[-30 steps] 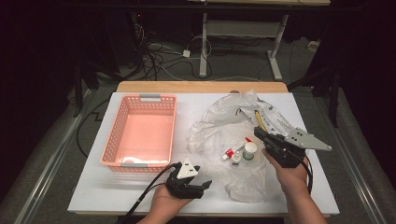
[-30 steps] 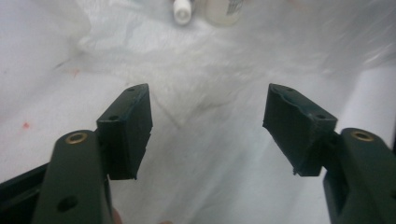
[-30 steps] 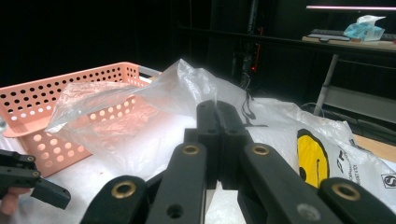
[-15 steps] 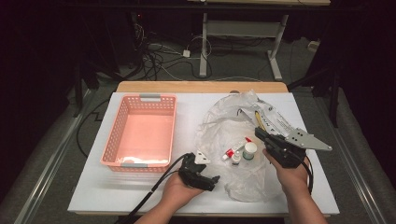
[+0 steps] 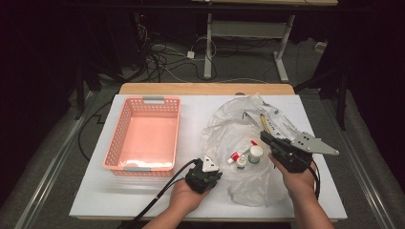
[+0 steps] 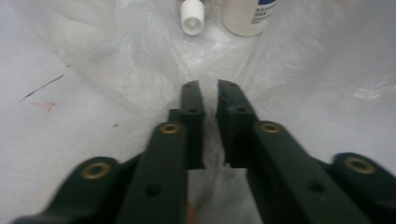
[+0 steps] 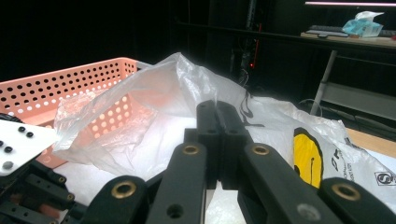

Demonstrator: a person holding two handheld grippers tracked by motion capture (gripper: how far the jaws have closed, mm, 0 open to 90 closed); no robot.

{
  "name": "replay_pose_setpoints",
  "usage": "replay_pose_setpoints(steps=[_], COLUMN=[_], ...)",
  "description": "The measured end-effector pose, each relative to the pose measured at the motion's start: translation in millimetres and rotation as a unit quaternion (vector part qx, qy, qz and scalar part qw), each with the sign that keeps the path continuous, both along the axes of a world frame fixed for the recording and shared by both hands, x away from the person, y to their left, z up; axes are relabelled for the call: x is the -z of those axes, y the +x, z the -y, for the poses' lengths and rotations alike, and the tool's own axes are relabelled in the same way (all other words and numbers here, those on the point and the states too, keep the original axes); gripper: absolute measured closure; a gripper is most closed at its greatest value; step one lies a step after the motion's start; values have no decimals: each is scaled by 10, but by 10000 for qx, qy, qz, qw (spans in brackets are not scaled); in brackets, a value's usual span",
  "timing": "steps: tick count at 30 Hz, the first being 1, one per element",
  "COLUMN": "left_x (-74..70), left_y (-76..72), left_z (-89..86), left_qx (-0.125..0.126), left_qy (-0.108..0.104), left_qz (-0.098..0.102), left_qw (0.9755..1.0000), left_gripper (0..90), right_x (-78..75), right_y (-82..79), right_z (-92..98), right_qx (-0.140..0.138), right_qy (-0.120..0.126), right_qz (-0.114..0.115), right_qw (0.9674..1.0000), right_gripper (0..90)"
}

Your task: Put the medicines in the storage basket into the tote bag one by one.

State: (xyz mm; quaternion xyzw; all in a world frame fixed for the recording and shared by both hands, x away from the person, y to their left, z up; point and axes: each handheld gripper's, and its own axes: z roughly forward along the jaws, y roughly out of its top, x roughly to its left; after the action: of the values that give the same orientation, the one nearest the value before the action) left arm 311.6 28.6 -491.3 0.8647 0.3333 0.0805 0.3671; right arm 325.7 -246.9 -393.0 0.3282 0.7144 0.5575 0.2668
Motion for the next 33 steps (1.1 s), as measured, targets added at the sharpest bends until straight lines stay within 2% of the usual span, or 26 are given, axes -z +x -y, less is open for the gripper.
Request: replay_pose_setpoints(steps=[1, 7, 9, 13, 17, 19, 22, 23, 24, 26, 27, 29, 30, 31, 32, 33], left_x=[1, -4, -16, -31, -42, -44, -50, -51, -53, -62, -61, -41, -12, 3, 5, 14], left_y=[-6, -14, -45, -56, -97, -98, -103, -81, -49, 37, 104, 241, 300, 317, 320, 302], left_z=[4, -24, -49, -118, -139, -155, -154, -167, -187, -215, -205, -147, -110, -79, -10, 45], left_qx=[17, 86, 121, 39, 62, 45, -27, -63, -137, -407, -484, -680, -695, -615, -550, -526], left_qy=[-9, -103, -201, -484, -572, -655, -548, -573, -612, -661, -633, -345, -191, -194, 79, 336], left_qz=[-19, -15, 201, 278, 471, 472, 500, 404, 281, 151, -34, -348, -506, -526, -437, -284], left_qw=[10000, 9999, 9995, 9984, 9972, 9967, 9972, 9975, 9976, 9969, 9968, 9965, 9961, 9965, 9975, 9976], left_gripper=[877, 886, 886, 886, 886, 886, 881, 842, 713, 511, 396, 186, 96, 39, 0, 0], right_x=[3, 0, -1, -2, -12, -15, -17, -18, -19, -21, -20, -15, -12, -9, -8, -9], right_y=[3, 0, 1, 2, 0, -2, -4, -5, -7, -12, -15, -16, -15, -17, -18, -20], right_z=[-2, 15, 26, 49, 70, 74, 80, 83, 84, 83, 83, 82, 80, 78, 74, 71], right_qx=[-6, 4, 27, 39, 41, 56, 72, 70, 68, 72, 72, 71, 64, 56, 63, 60], right_qy=[0, 5, 23, 43, 44, 71, 84, 77, 78, 87, 71, 56, 50, 48, 64, 61], right_qz=[5, 2, -6, 1, 31, 27, 21, 25, 19, 22, 21, 31, 24, 10, -3, -3], right_qw=[10000, 10000, 10000, 10000, 10000, 10000, 9999, 9999, 9999, 9999, 9999, 10000, 10000, 10000, 10000, 10000], right_gripper=[900, 900, 900, 900, 900, 900, 900, 900, 900, 900, 900, 900, 900, 900, 900, 900])
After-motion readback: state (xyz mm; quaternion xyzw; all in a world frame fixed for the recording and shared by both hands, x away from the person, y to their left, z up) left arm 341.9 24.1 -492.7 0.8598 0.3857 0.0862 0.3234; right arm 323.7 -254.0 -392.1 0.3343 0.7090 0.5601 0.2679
